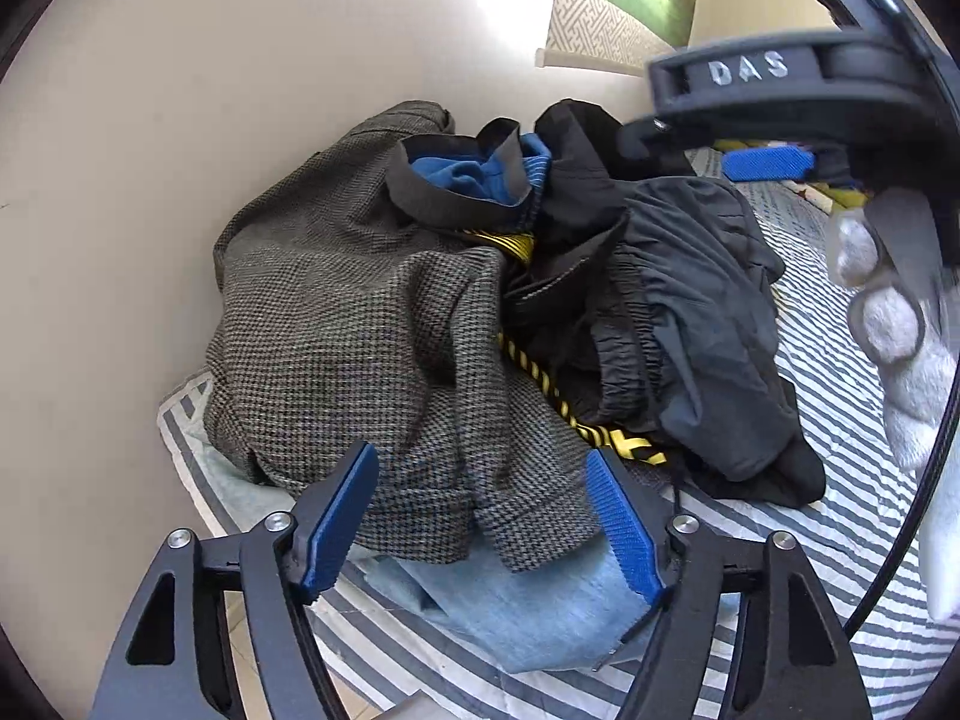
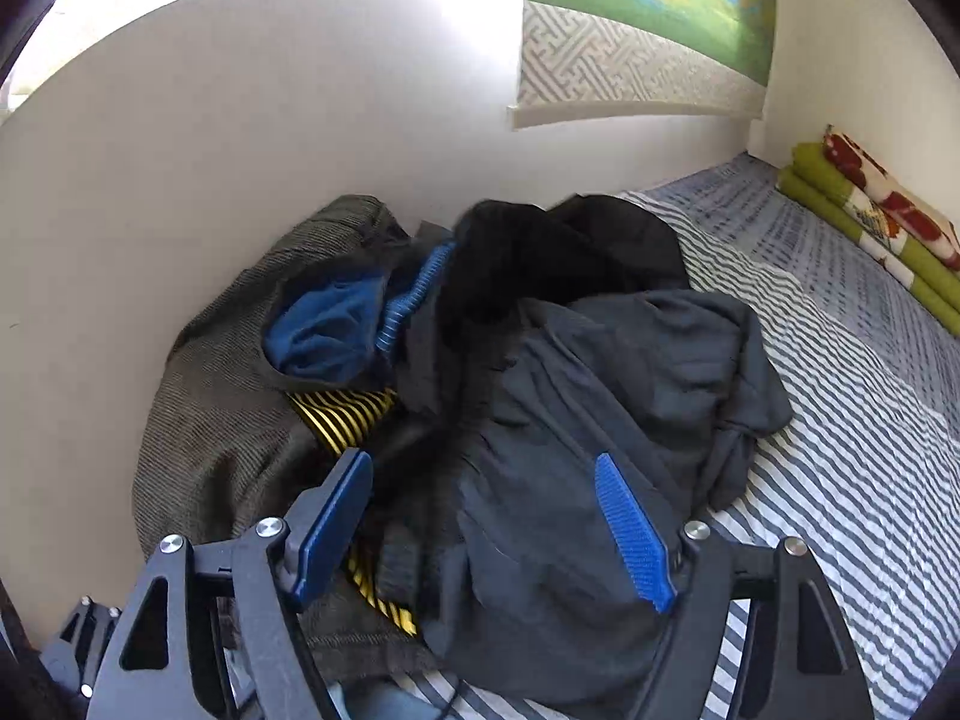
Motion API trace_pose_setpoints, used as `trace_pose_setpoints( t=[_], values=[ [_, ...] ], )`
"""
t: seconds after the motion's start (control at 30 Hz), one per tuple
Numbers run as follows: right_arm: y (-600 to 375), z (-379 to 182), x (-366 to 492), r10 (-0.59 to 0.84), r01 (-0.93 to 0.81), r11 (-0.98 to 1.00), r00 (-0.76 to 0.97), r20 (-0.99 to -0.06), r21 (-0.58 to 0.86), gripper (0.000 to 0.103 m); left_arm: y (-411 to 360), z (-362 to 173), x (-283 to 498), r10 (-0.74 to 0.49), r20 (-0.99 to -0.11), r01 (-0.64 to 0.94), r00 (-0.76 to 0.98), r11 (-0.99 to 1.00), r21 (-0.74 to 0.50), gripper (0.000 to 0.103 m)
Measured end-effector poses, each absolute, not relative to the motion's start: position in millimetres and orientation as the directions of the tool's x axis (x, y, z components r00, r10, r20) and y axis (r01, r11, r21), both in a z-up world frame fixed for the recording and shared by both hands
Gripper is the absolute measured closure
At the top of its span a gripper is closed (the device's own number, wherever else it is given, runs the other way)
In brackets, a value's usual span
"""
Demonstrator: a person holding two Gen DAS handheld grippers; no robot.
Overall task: Organize objects
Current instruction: 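Reach both tools into the clothes pile and grasp the blue striped shirt, then lift the blue striped shirt with both tools and pull it off the pile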
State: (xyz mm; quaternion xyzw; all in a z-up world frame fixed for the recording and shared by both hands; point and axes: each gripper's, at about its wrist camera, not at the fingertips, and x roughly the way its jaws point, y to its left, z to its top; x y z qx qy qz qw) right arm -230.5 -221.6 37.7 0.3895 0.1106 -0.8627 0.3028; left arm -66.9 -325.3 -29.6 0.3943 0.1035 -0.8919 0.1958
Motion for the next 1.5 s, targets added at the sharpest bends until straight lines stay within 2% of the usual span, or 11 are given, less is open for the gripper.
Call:
trace_pose_setpoints(
  t=[0.17,0.37,0.53,0.6,0.7,0.87,1.13,1.43,1.5],
  values=[
    [-295,29,-233,-0.496,0.709,-0.703,-0.437,-0.75,0.052,0.03,-355,-35,-60,-0.288,-0.744,0.475,-0.603,-0.879,-0.045,0.033],
    [-349,-1,-242,-0.496,0.736,-0.674,-0.391,-0.775,0.06,0.032,-381,-45,-56,-0.289,-0.756,0.511,-0.587,-0.857,-0.069,0.035],
    [-371,-15,-243,-0.474,0.75,-0.661,-0.38,-0.794,0.036,0.052,-382,-48,-57,-0.287,-0.758,0.509,-0.585,-0.858,-0.069,0.035],
    [-374,-19,-243,-0.459,0.754,-0.656,-0.377,-0.805,0.021,0.073,-383,-49,-57,-0.285,-0.759,0.512,-0.585,-0.856,-0.073,0.035],
    [-365,-19,-243,-0.458,0.757,-0.652,-0.362,-0.812,0.03,0.09,-383,-49,-57,-0.276,-0.765,0.517,-0.582,-0.852,-0.086,0.035],
    [-332,4,-235,-0.457,0.739,-0.674,-0.412,-0.788,0.004,0.093,-380,-43,-55,-0.238,-0.774,0.512,-0.587,-0.85,-0.128,0.035],
    [-220,51,-215,-0.488,0.663,-0.744,-0.454,-0.745,0.083,0.094,-351,-21,-54,-0.238,-0.768,0.472,-0.595,-0.877,-0.093,0.035],
    [-106,71,-182,-0.477,0.595,-0.796,-0.499,-0.723,0.115,0.094,-302,21,-53,-0.212,-0.737,0.391,-0.641,-0.917,-0.077,0.035],
    [-89,73,-170,-0.464,0.594,-0.799,-0.516,-0.72,0.09,0.1,-293,26,-55,-0.201,-0.74,0.378,-0.642,-0.922,-0.078,0.035]
  ],
)
